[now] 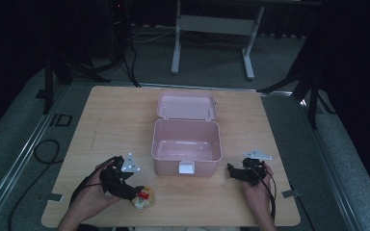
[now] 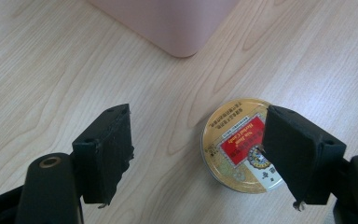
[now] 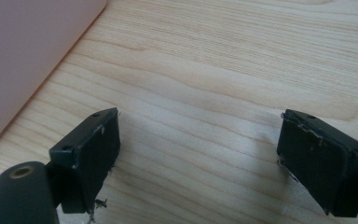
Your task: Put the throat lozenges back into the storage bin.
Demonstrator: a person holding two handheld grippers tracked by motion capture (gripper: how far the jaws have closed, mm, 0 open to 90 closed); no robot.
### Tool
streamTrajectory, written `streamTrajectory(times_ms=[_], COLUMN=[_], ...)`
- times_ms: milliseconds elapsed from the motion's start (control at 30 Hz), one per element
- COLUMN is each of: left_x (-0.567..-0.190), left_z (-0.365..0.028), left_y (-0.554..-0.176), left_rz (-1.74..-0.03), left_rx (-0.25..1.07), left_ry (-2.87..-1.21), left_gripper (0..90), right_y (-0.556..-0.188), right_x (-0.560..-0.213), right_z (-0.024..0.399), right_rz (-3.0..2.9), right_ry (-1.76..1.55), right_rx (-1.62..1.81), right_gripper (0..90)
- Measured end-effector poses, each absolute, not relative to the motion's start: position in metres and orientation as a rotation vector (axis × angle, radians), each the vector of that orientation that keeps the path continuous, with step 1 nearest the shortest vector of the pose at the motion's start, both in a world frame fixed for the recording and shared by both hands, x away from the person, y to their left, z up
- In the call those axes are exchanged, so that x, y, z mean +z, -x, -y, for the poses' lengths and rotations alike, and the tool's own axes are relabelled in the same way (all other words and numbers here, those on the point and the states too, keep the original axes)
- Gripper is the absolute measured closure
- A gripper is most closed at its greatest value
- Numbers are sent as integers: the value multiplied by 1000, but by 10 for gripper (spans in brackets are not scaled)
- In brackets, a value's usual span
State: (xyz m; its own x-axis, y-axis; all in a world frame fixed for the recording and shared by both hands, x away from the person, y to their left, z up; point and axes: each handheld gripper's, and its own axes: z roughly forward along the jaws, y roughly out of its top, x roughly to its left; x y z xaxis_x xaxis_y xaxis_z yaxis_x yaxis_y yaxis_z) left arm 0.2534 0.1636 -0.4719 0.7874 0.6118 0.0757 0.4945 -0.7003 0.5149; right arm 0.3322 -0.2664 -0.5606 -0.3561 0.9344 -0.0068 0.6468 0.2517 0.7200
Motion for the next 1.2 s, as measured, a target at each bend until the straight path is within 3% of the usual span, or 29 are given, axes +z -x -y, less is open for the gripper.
streamTrajectory(times_ms=[1200], left_x=[-482], left_z=[-140], left_y=[-251], left_rz=[-695], left_rx=[262], left_ry=[-2665], left_gripper=[214], right_y=[-332], right_x=[-561], right_z=[266], right_rz=[-2093], right_ry=[-1437], right_rx=[883], right_gripper=[130])
